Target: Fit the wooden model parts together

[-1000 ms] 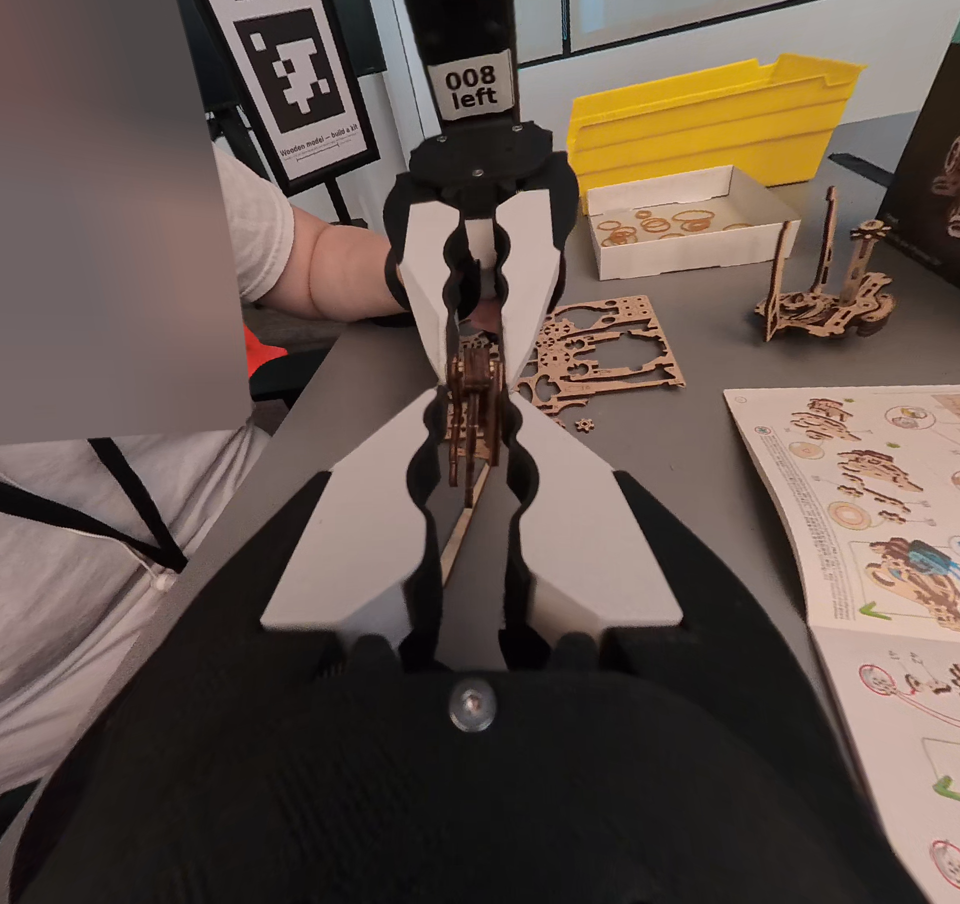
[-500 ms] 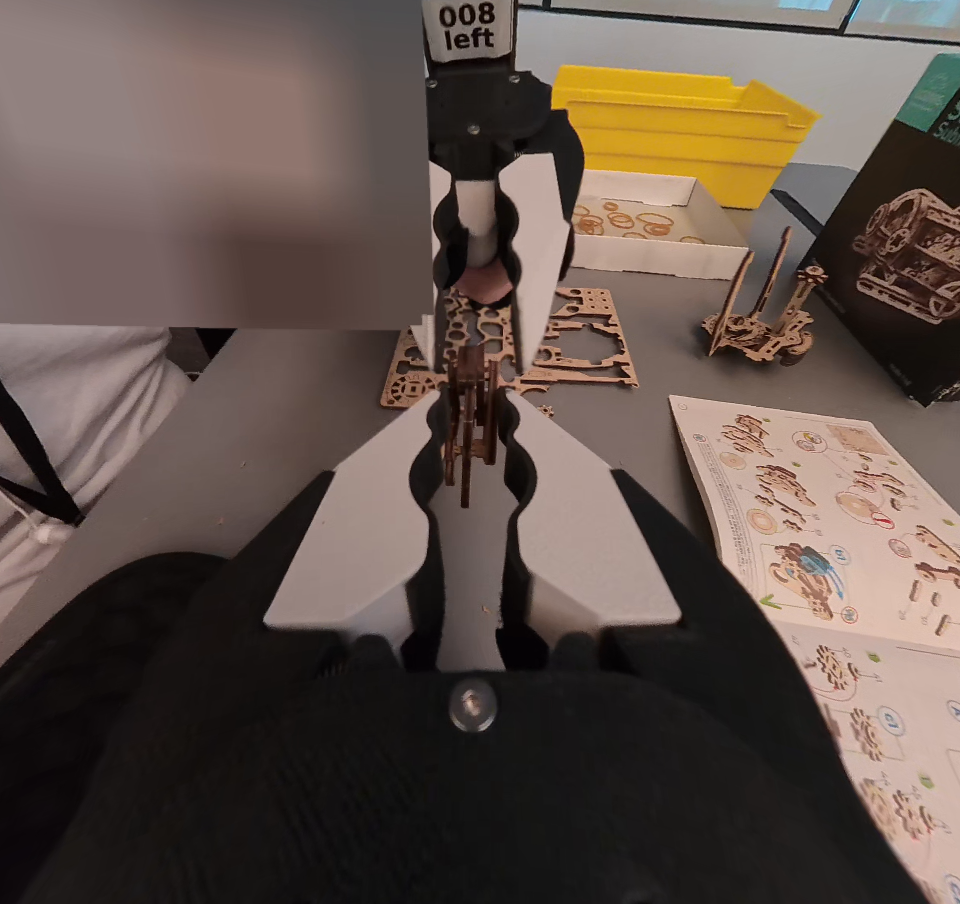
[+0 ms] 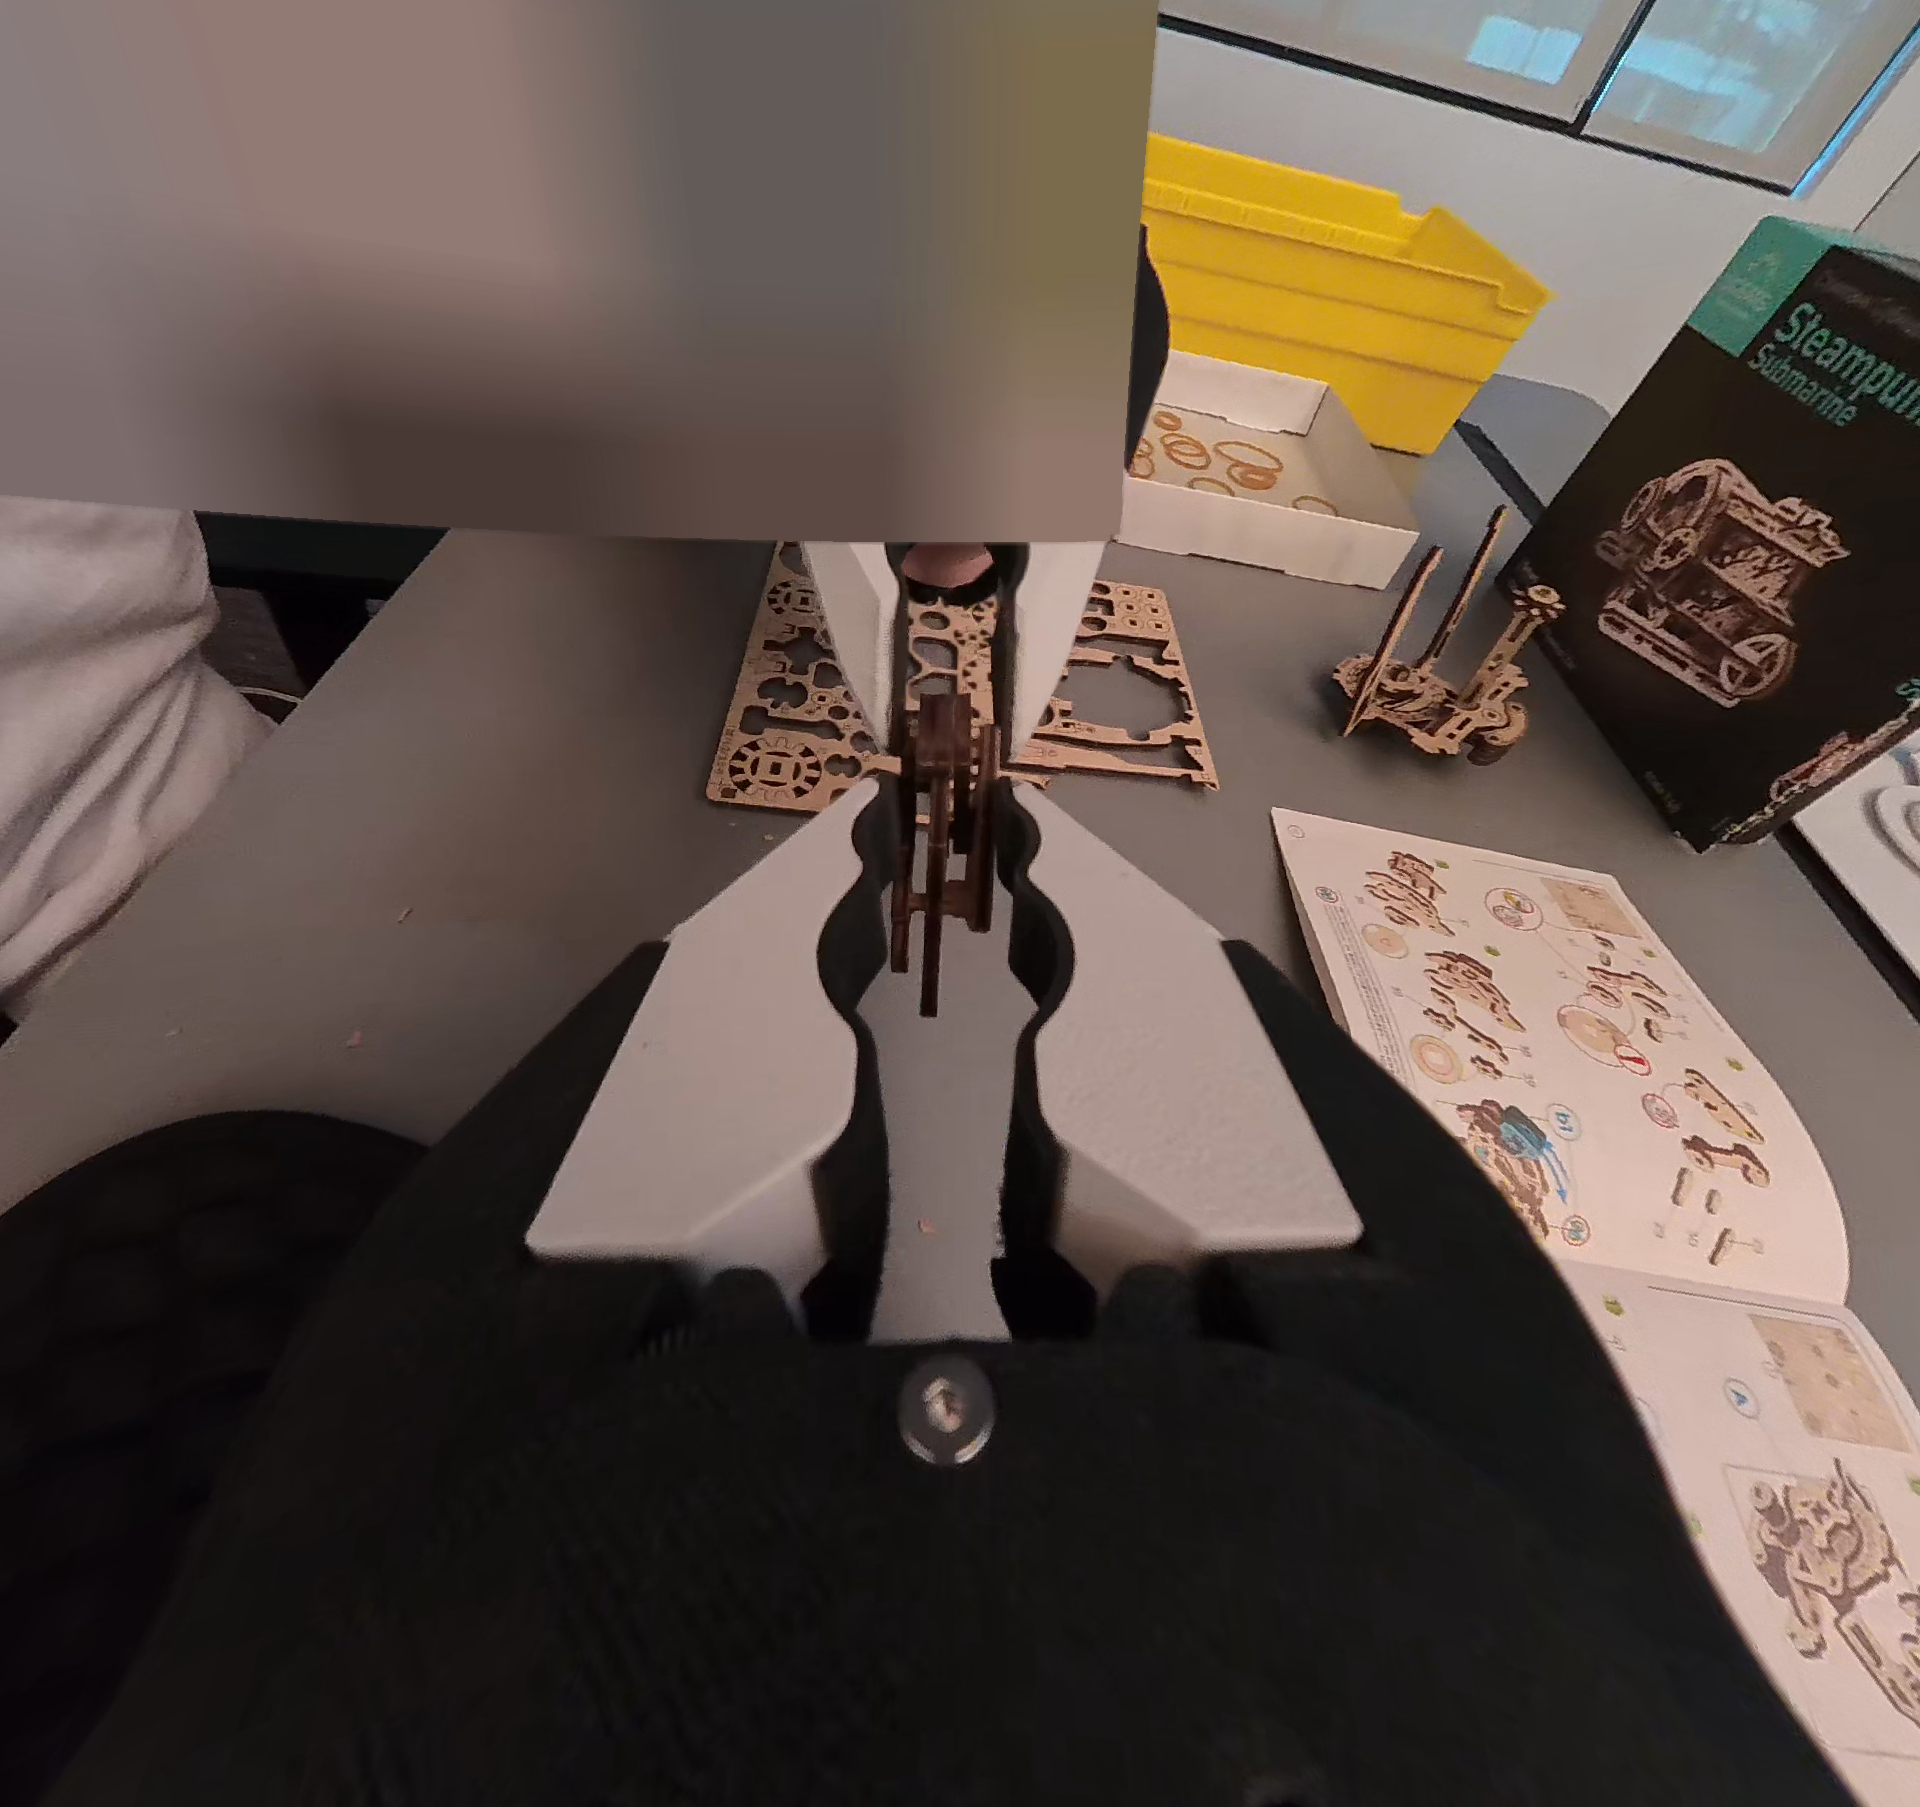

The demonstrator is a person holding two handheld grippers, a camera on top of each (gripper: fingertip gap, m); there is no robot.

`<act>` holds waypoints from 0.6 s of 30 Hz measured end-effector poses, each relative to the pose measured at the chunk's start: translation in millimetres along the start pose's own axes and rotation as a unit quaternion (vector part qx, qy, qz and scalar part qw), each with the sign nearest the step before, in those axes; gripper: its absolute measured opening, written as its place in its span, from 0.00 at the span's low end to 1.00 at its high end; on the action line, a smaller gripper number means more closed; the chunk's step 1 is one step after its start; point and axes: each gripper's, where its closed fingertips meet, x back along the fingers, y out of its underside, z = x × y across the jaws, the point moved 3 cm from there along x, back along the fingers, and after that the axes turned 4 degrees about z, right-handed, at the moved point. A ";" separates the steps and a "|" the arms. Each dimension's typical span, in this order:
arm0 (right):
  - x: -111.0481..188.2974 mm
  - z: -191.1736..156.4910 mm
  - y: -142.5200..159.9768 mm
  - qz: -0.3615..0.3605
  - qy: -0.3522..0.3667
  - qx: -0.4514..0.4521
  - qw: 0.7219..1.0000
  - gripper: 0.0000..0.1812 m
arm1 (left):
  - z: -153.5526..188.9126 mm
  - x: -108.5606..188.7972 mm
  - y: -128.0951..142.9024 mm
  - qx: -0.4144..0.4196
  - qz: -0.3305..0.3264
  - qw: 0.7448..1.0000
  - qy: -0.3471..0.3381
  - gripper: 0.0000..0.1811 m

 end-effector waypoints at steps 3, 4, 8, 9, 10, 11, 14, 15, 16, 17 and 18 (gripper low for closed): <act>-0.9 0.3 0.4 0.001 0.000 -0.008 1.000 0.08 | -1.0 0.7 0.5 0.012 -0.004 1.000 0.003 0.09; -1.2 0.0 -0.2 0.005 -0.001 -0.009 1.000 0.08 | -1.3 1.1 0.4 0.017 -0.003 1.000 0.005 0.09; -1.1 -0.9 -0.3 0.004 -0.004 -0.007 1.000 0.08 | -0.6 0.5 0.4 0.024 -0.005 1.000 0.009 0.09; -1.2 -1.0 -0.3 0.006 -0.006 -0.011 1.000 0.08 | -0.5 0.1 0.5 0.026 -0.006 1.000 0.010 0.09; -1.4 0.6 -0.7 0.010 -0.001 -0.018 1.000 0.08 | -1.8 -0.3 0.5 0.031 -0.003 1.000 0.006 0.09; -1.5 1.9 -1.3 0.016 -0.001 -0.029 0.999 0.09 | -3.1 -1.1 0.0 0.049 0.002 0.999 0.005 0.09; -0.4 7.7 -0.2 0.033 -0.009 -0.095 0.995 0.09 | -9.6 -1.5 -0.1 0.138 0.030 0.990 0.018 0.09; 0.1 9.1 -1.0 0.042 -0.016 -0.122 0.992 0.09 | -11.4 -1.2 -1.2 0.162 0.043 0.986 0.023 0.09; 1.2 9.2 -1.5 0.051 -0.031 -0.149 0.987 0.08 | -11.6 -1.1 -2.2 0.185 0.053 0.981 0.034 0.09; 1.9 9.7 -1.5 0.059 -0.044 -0.177 0.981 0.08 | -11.8 -0.7 -2.8 0.207 0.060 0.975 0.046 0.09; 2.2 11.6 -1.1 0.065 -0.050 -0.203 0.976 0.08 | -13.0 0.1 -2.6 0.222 0.064 0.972 0.052 0.10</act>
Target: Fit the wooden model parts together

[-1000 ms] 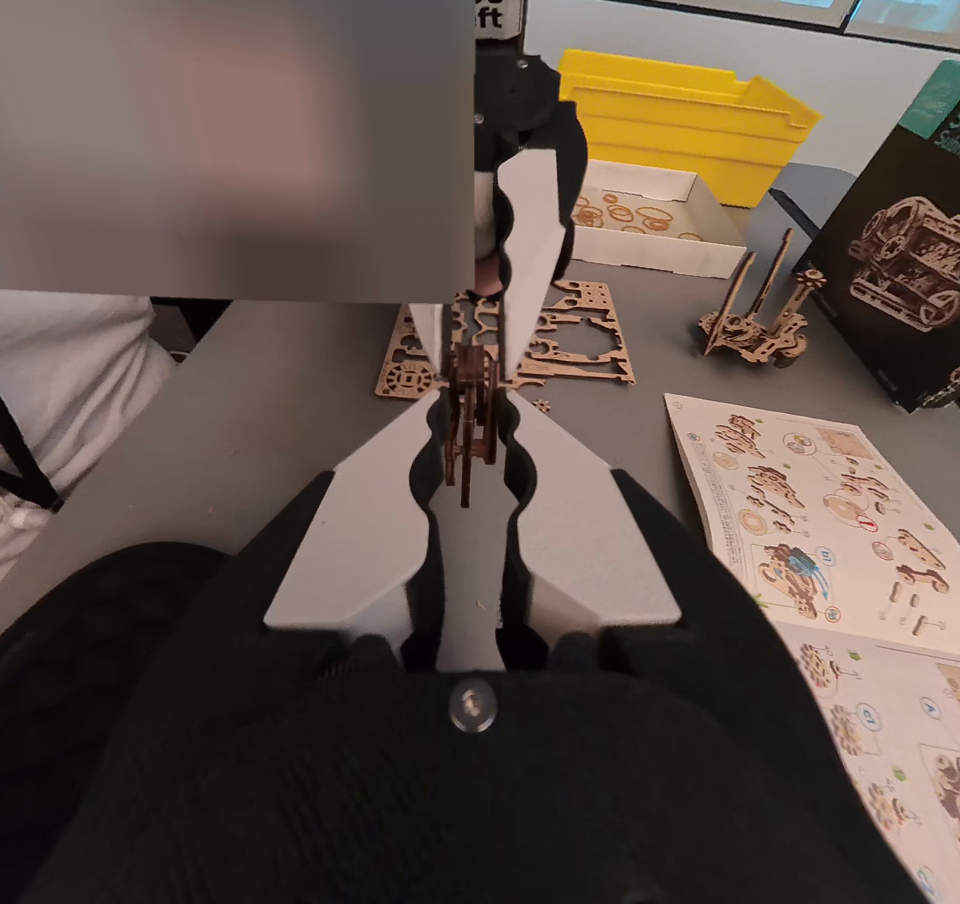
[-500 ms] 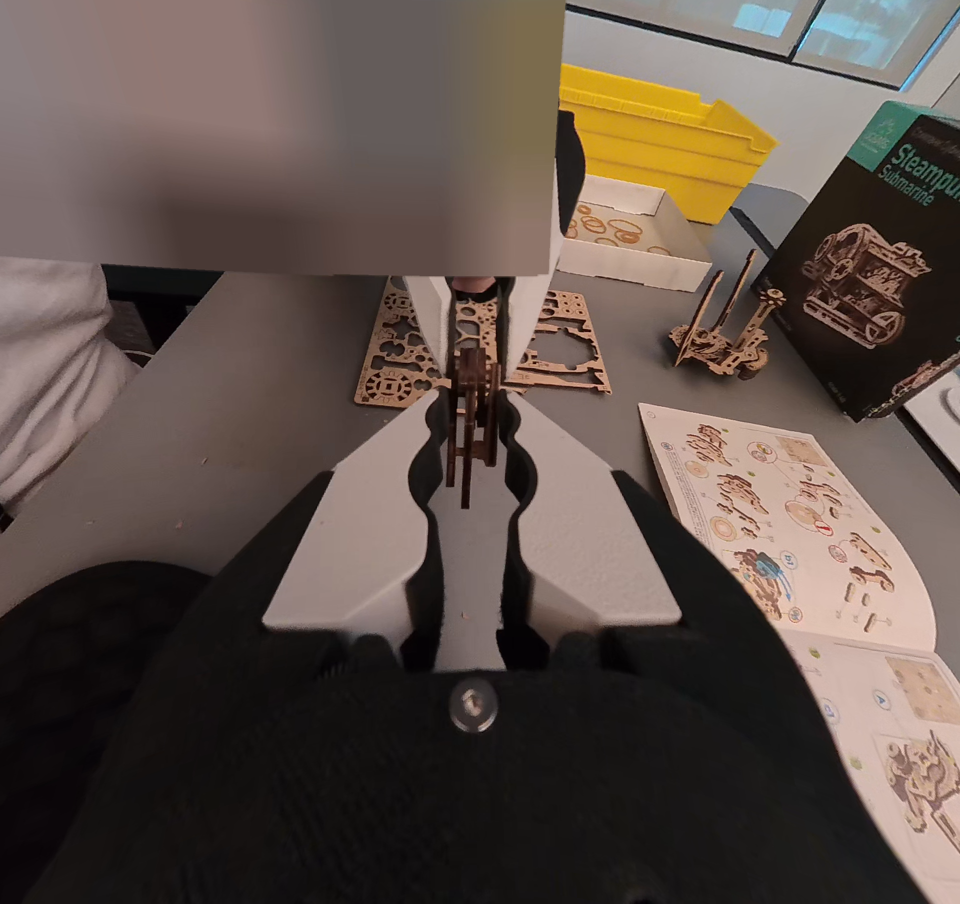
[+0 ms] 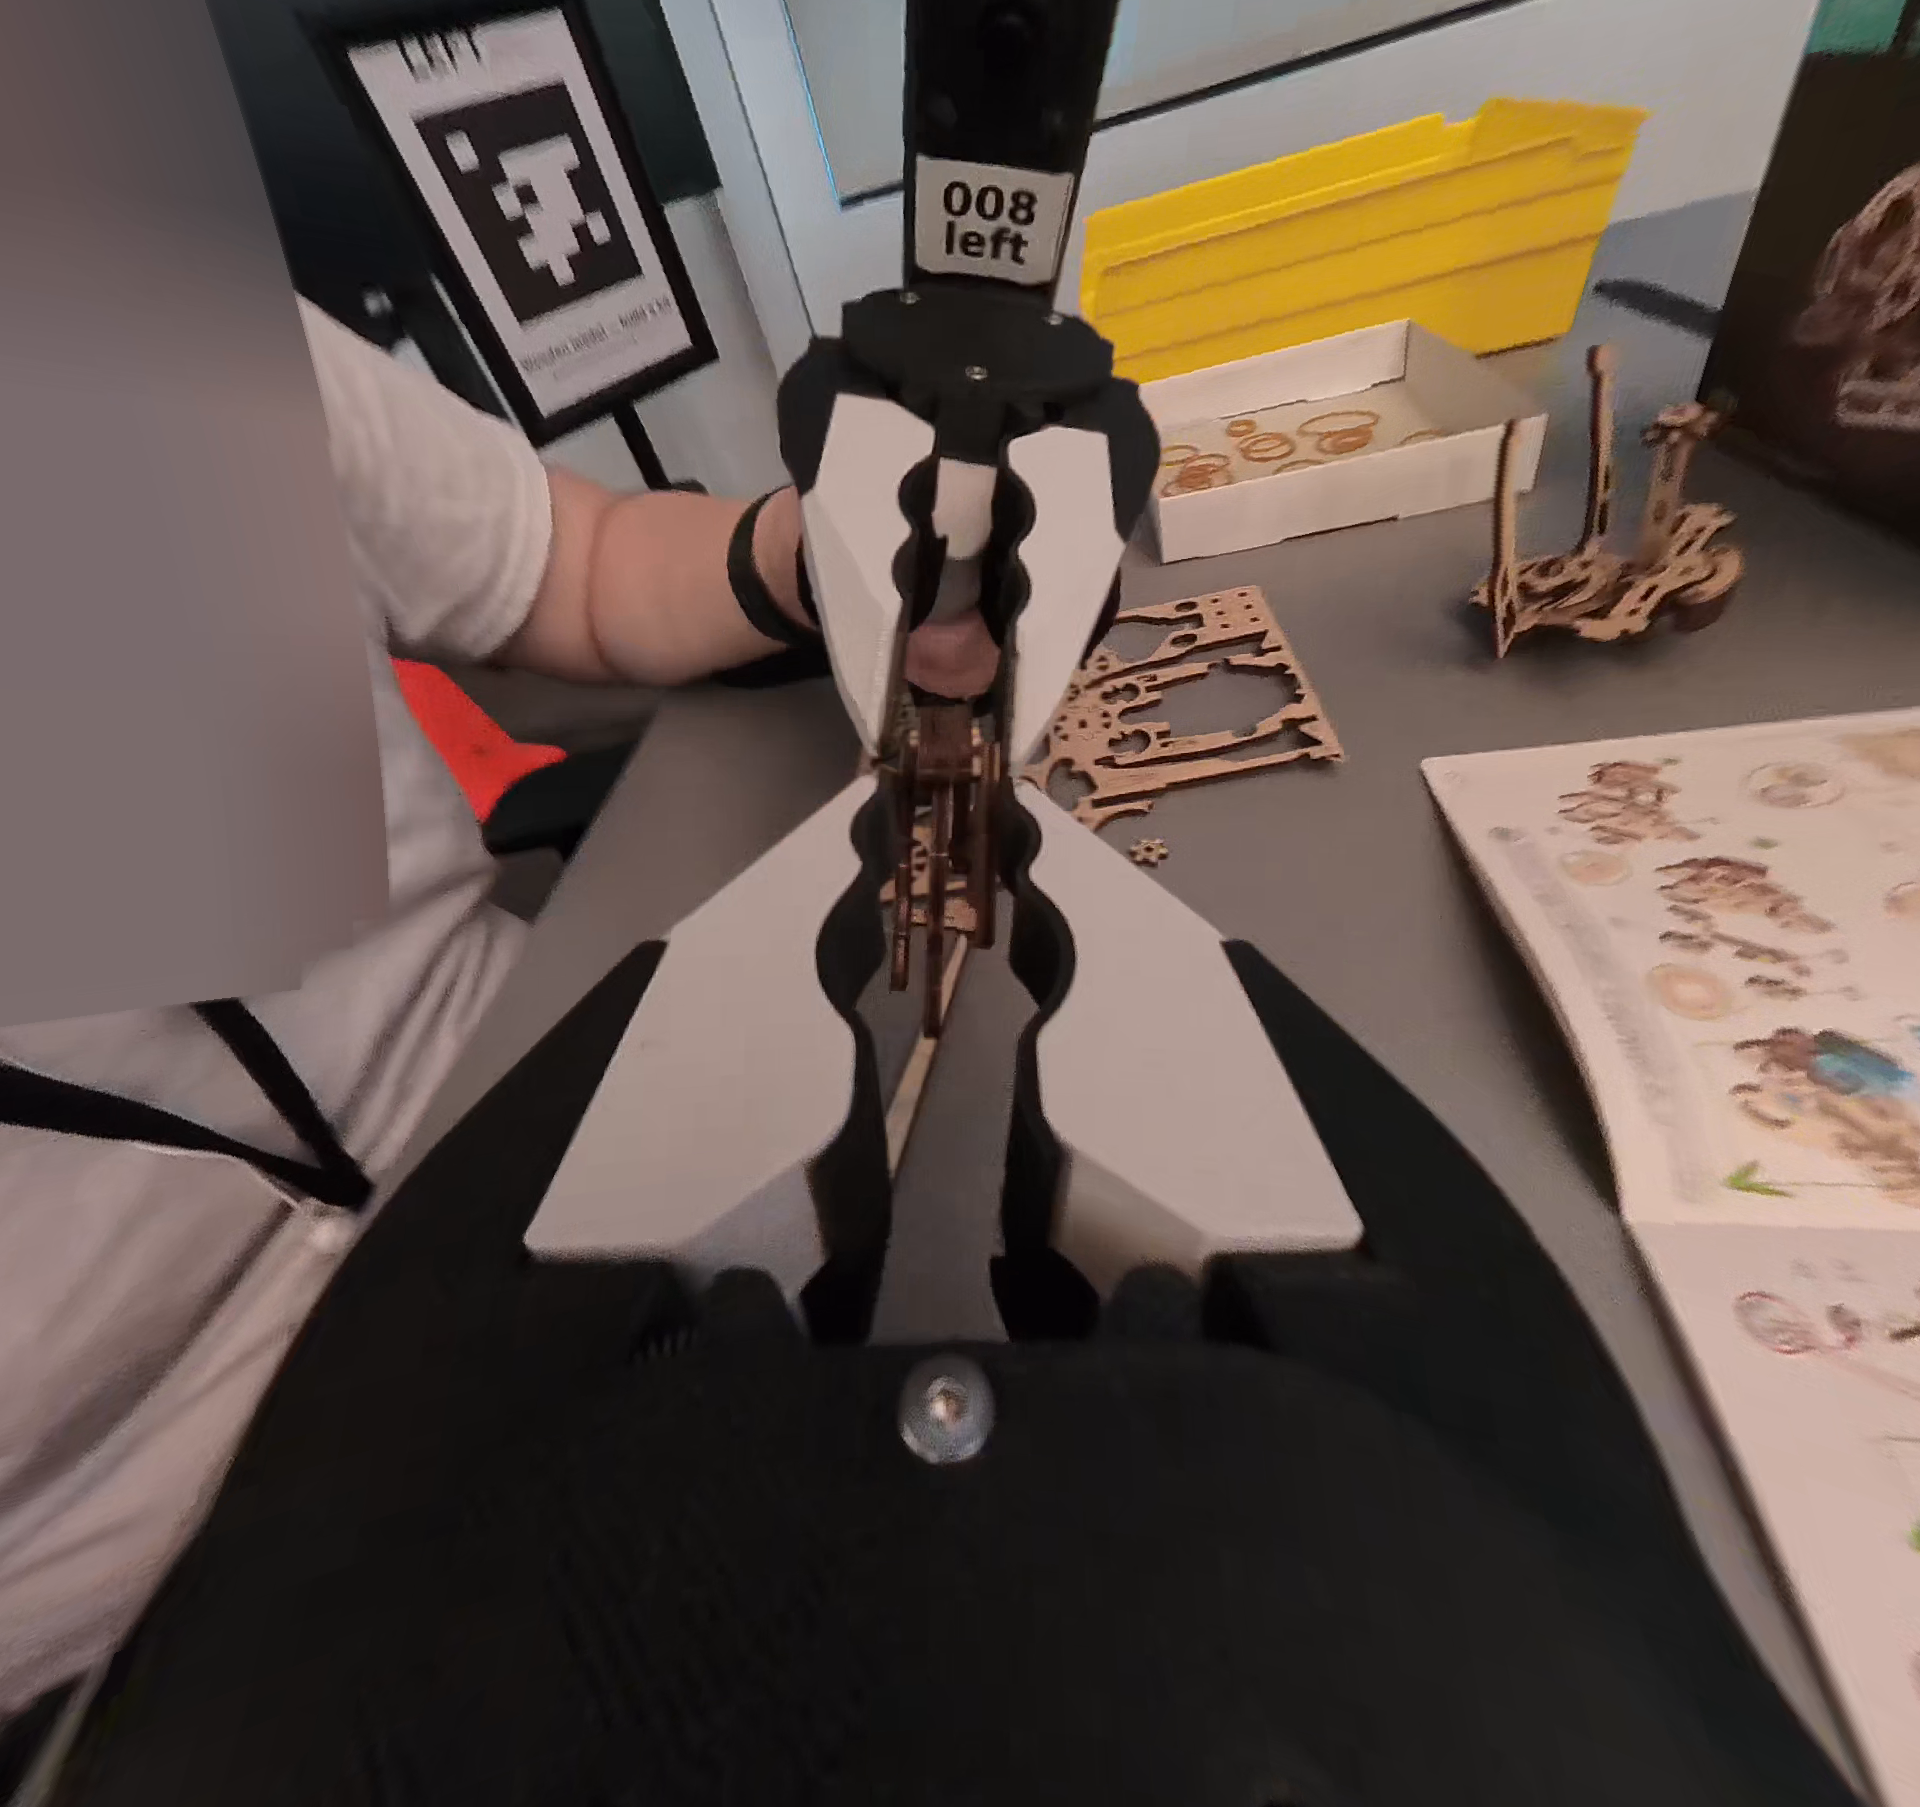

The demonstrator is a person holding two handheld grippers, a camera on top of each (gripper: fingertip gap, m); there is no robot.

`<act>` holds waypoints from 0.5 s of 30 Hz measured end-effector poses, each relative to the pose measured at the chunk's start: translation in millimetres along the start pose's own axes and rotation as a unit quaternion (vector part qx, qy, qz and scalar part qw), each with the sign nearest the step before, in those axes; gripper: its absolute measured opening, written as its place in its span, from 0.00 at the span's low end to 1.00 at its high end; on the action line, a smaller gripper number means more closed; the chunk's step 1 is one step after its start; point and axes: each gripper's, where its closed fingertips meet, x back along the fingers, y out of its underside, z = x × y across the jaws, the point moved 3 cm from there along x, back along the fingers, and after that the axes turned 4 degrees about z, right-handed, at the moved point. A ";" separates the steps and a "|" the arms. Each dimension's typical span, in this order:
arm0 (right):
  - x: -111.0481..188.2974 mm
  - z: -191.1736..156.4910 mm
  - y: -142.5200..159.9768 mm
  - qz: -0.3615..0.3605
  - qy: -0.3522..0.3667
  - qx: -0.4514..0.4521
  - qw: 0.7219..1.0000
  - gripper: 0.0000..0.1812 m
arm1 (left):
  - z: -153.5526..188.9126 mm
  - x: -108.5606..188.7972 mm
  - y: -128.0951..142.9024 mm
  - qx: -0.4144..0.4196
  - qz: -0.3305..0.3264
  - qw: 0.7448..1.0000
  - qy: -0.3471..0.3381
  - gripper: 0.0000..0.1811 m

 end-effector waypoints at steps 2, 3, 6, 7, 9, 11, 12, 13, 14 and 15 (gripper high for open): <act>0.7 3.3 2.3 0.001 -0.003 -0.029 1.000 0.08 | -3.0 3.0 -0.6 0.015 0.003 1.000 0.004 0.10; 0.7 5.7 3.8 -0.004 0.004 -0.031 0.999 0.08 | -3.7 3.9 -1.1 0.018 0.004 1.000 0.005 0.10; -0.7 2.8 3.3 0.000 -0.010 -0.047 0.999 0.08 | -6.5 2.5 2.0 0.034 0.000 0.999 0.000 0.12; -1.1 2.5 3.7 -0.002 -0.012 -0.052 0.999 0.08 | -6.1 1.7 2.3 0.044 0.003 0.999 0.006 0.11; -1.6 2.0 5.2 -0.006 -0.014 -0.053 0.998 0.08 | -4.7 0.6 3.7 0.060 0.002 0.998 0.019 0.09; -2.1 3.3 5.8 -0.004 -0.015 -0.065 0.998 0.08 | -6.0 1.2 4.1 0.057 0.001 0.998 0.014 0.09; -2.3 3.6 5.9 -0.002 -0.017 -0.070 0.997 0.08 | -6.1 1.4 4.3 0.056 -0.002 0.998 0.012 0.09; -2.3 4.3 5.4 0.003 -0.017 -0.073 0.997 0.08 | -6.5 1.6 3.7 0.057 0.000 0.998 0.009 0.09; -2.2 4.7 4.8 0.007 -0.018 -0.079 0.997 0.08 | -6.9 1.9 3.4 0.059 0.002 0.998 0.008 0.09; -2.2 5.7 4.9 0.009 -0.018 -0.086 0.996 0.08 | -7.6 1.9 3.6 0.063 0.002 0.998 0.007 0.09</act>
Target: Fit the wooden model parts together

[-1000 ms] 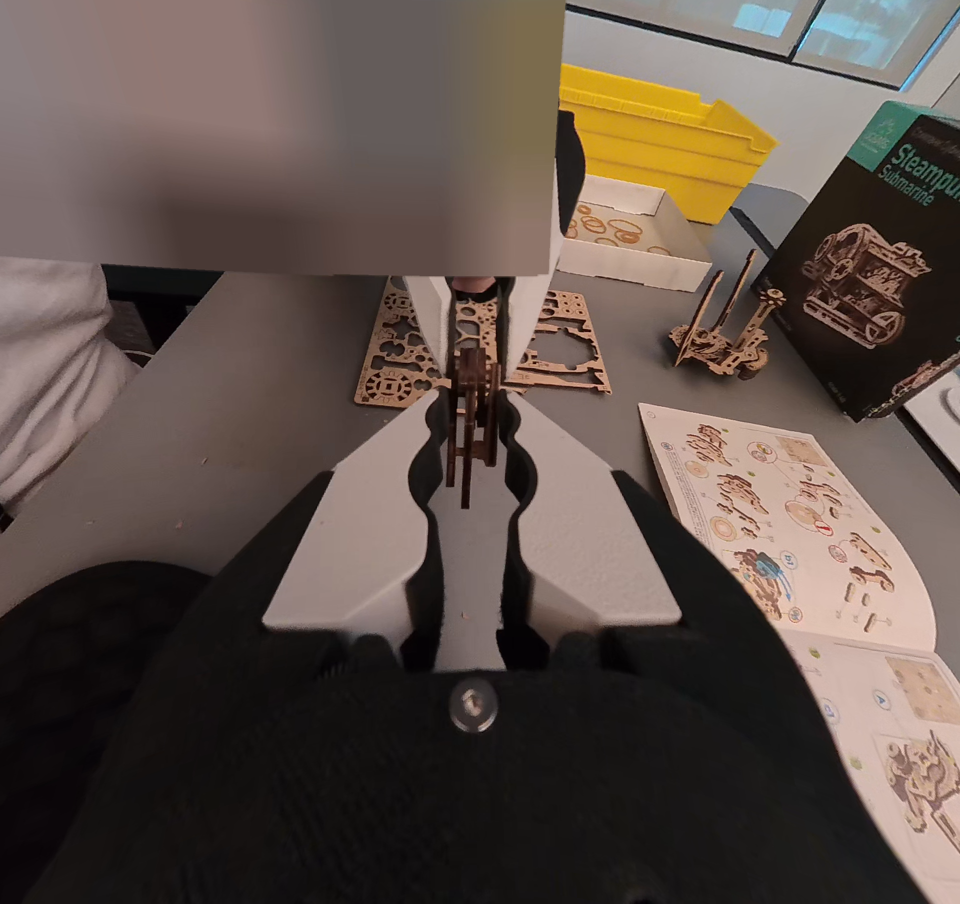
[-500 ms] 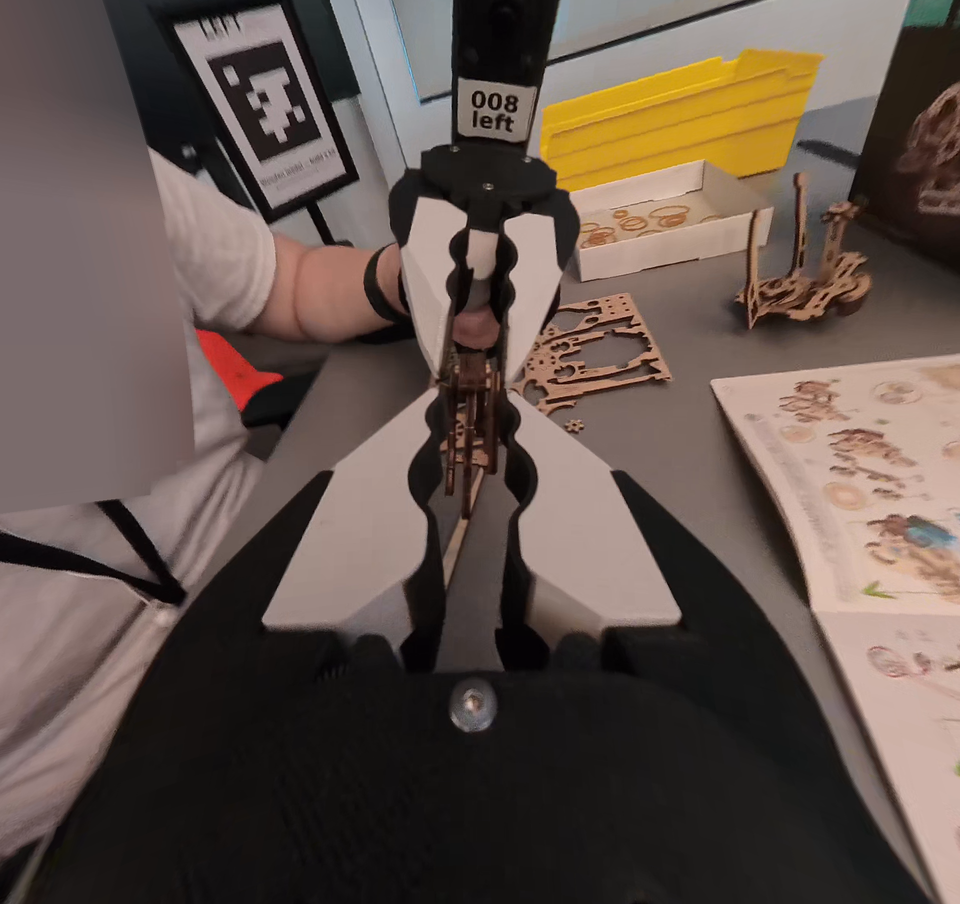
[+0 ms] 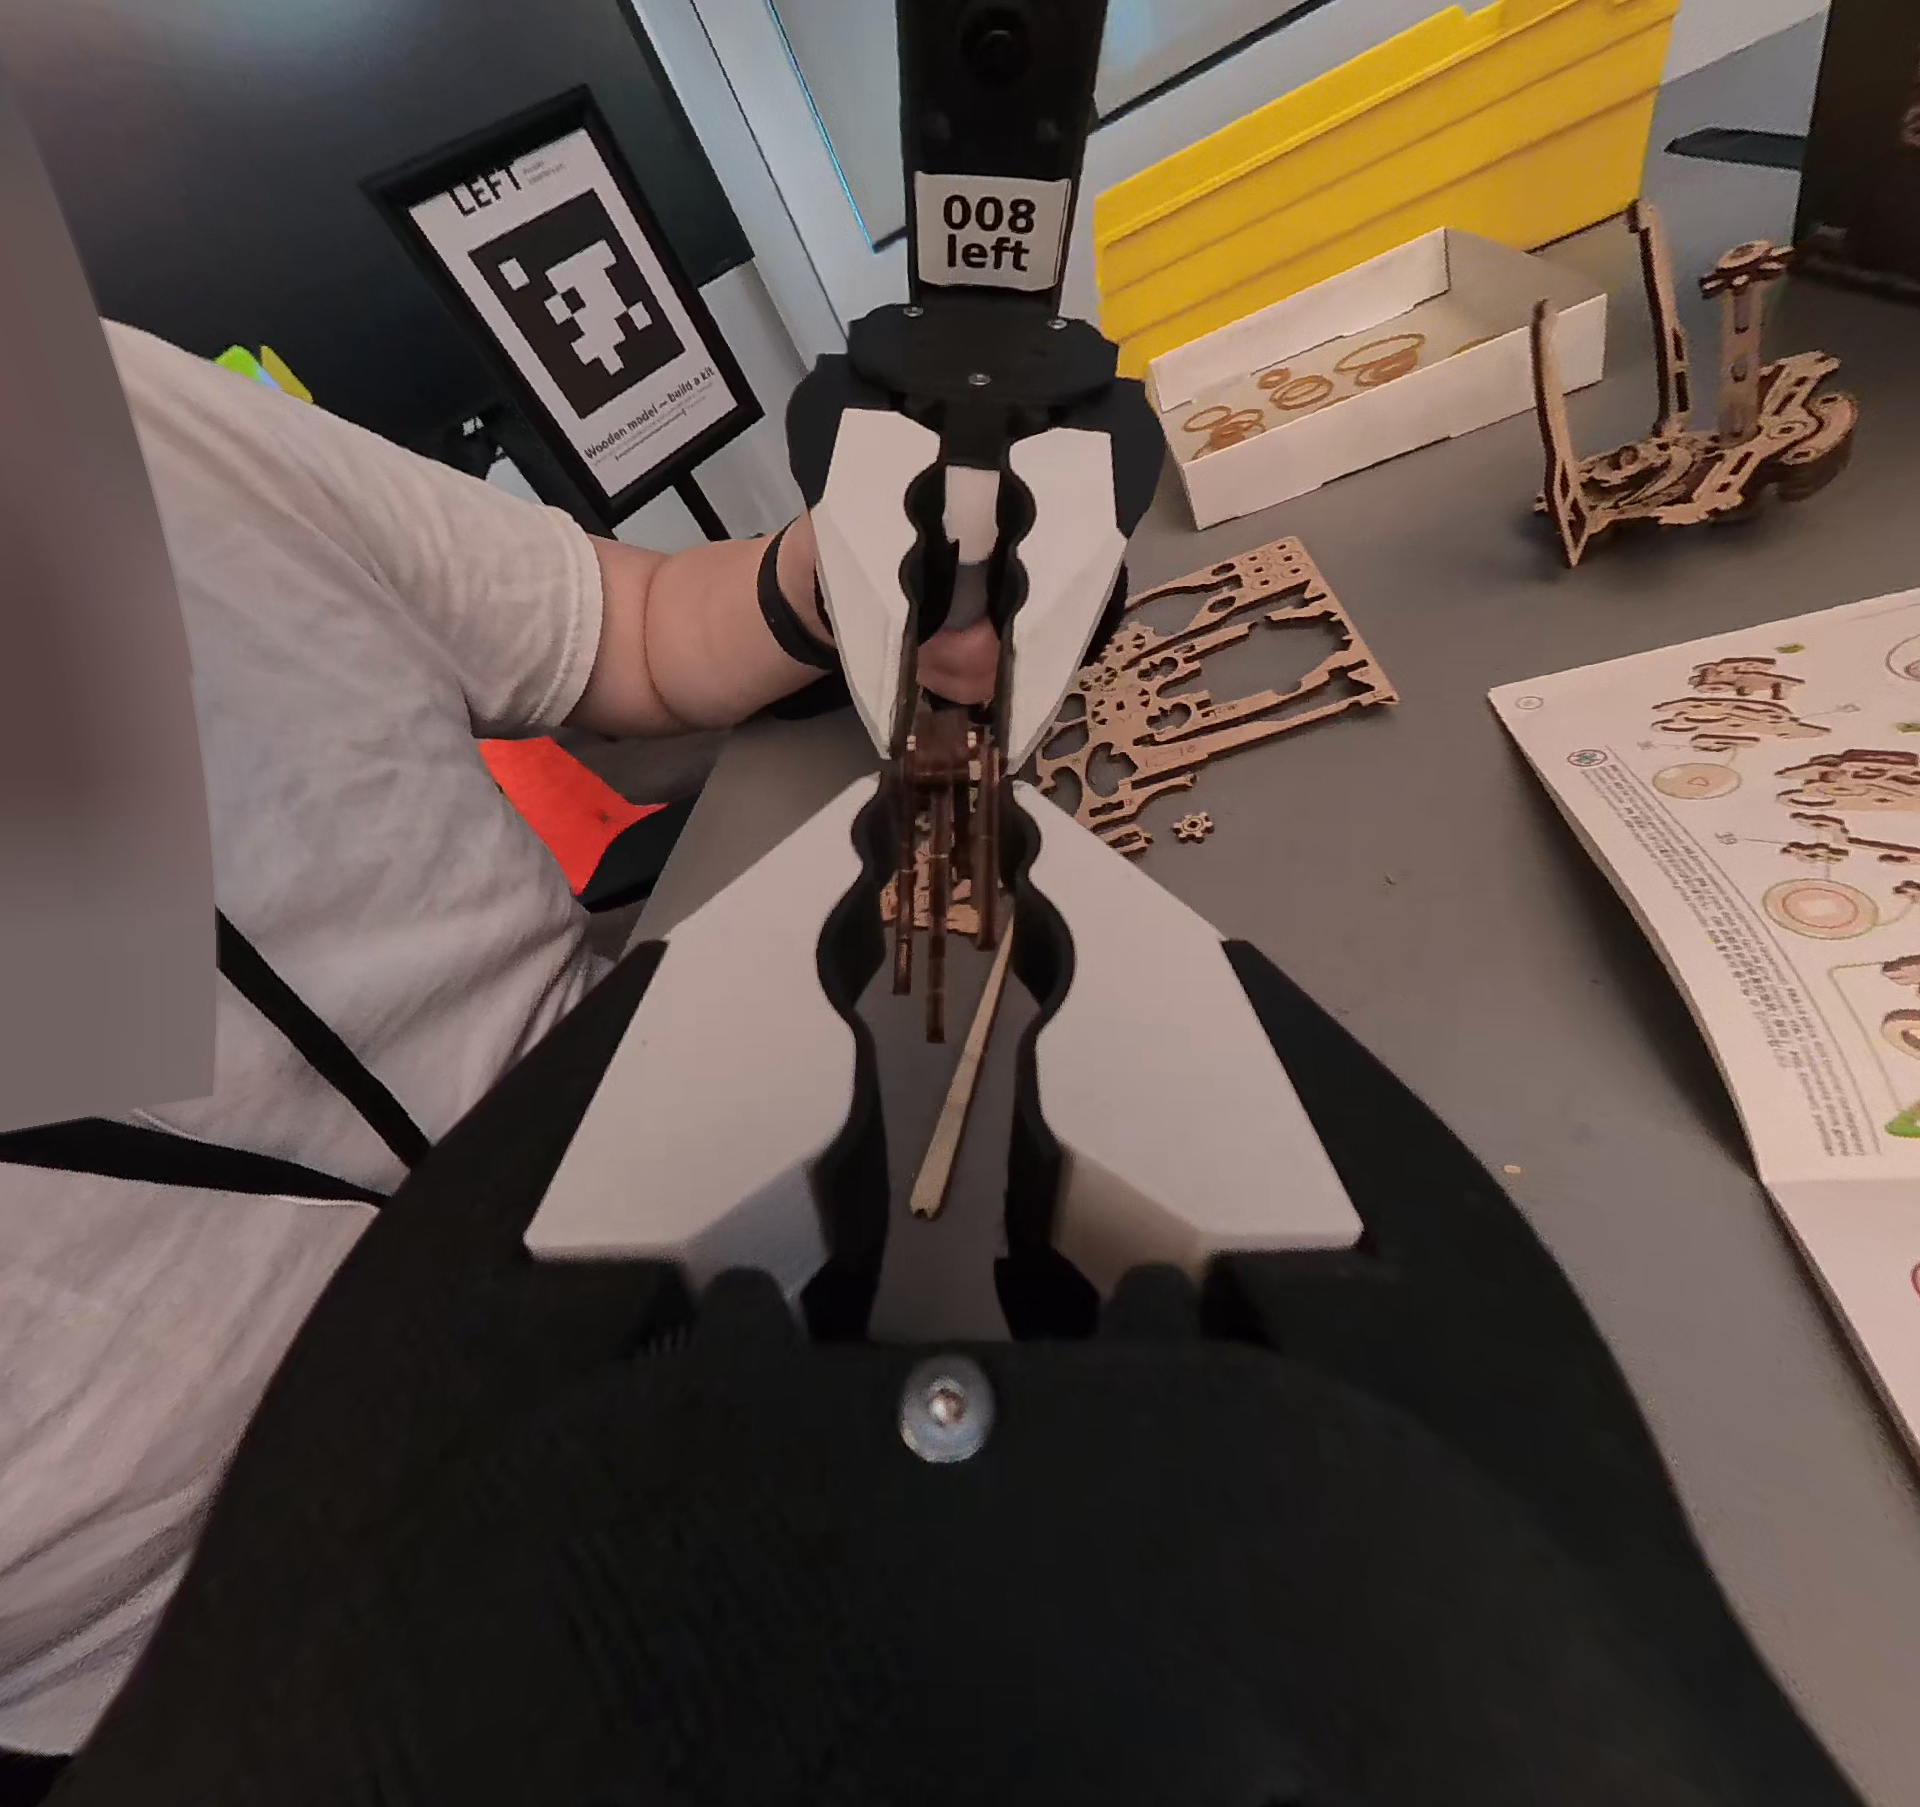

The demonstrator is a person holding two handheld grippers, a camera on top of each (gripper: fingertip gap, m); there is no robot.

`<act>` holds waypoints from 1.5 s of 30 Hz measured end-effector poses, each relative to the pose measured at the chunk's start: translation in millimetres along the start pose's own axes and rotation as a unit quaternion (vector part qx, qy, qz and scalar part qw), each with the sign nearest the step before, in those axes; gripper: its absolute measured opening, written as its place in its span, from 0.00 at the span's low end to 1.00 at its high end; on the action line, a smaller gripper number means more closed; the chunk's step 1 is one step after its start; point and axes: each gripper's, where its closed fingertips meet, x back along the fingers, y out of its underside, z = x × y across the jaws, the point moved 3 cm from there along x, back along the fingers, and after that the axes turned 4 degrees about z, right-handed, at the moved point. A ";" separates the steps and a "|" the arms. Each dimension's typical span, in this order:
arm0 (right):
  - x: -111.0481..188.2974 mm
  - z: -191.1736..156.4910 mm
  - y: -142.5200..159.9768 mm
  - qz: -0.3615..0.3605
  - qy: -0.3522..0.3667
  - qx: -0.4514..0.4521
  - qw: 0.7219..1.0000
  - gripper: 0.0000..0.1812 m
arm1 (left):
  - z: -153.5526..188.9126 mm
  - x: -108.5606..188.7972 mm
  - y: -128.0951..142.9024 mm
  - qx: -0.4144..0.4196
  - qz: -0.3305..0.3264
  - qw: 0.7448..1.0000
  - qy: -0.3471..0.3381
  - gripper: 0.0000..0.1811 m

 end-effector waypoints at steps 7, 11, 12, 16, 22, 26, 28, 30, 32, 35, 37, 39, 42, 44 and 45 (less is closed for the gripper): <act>-0.9 -0.7 -2.0 0.010 -0.001 0.004 1.000 0.08 | 2.1 0.6 -2.5 -0.028 0.003 1.000 -0.008 0.09; 0.5 -6.7 -5.4 -0.003 0.017 0.068 0.998 0.07 | 8.0 -0.6 -4.3 -0.072 0.006 0.997 -0.012 0.09; 0.6 -8.2 -7.1 -0.004 0.022 0.078 0.997 0.07 | 9.4 -0.4 -5.7 -0.077 0.011 0.997 -0.011 0.09; 0.5 -12.0 -9.6 -0.004 0.025 0.091 0.996 0.07 | 14.2 0.1 -7.9 -0.112 0.012 0.994 -0.018 0.09; 0.3 -11.6 -7.9 -0.019 0.036 0.099 0.994 0.07 | 13.9 -0.4 -5.7 -0.120 0.000 0.992 -0.026 0.09; 0.2 -13.3 -6.7 -0.028 0.033 0.105 0.993 0.07 | 14.8 -0.6 -4.7 -0.108 -0.004 0.994 -0.021 0.09; 0.9 -13.1 -10.6 -0.010 0.030 0.100 0.994 0.07 | 15.0 -0.2 -8.6 -0.095 0.011 0.995 -0.013 0.09; 3.6 -14.6 -13.8 0.009 0.013 0.090 0.996 0.07 | 17.5 -1.6 -12.6 -0.091 0.035 0.995 -0.003 0.09; 2.9 -17.7 -10.5 -0.006 0.012 0.123 0.992 0.08 | 20.3 -2.2 -8.9 -0.138 0.015 0.990 -0.009 0.09; 1.5 -22.8 -13.3 0.005 0.012 0.160 0.987 0.08 | 25.8 -0.4 -10.5 -0.187 0.018 0.982 -0.016 0.10; 1.2 -24.7 -13.0 0.007 0.011 0.184 0.983 0.08 | 28.2 -0.6 -8.5 -0.211 0.010 0.977 -0.014 0.09; 0.6 -26.9 -12.6 0.009 0.012 0.211 0.977 0.08 | 30.9 -0.4 -7.6 -0.238 0.008 0.971 -0.017 0.09; -0.7 -32.5 -12.7 0.011 0.006 0.237 0.971 0.08 | 37.0 0.6 -6.3 -0.290 0.005 0.957 -0.016 0.09; -1.6 -34.6 -11.5 0.007 0.007 0.255 0.967 0.08 | 39.4 0.8 -4.8 -0.314 0.000 0.949 -0.018 0.09; -1.6 -34.5 -11.0 0.005 0.012 0.270 0.963 0.08 | 39.4 0.7 -4.0 -0.324 -0.004 0.946 -0.022 0.09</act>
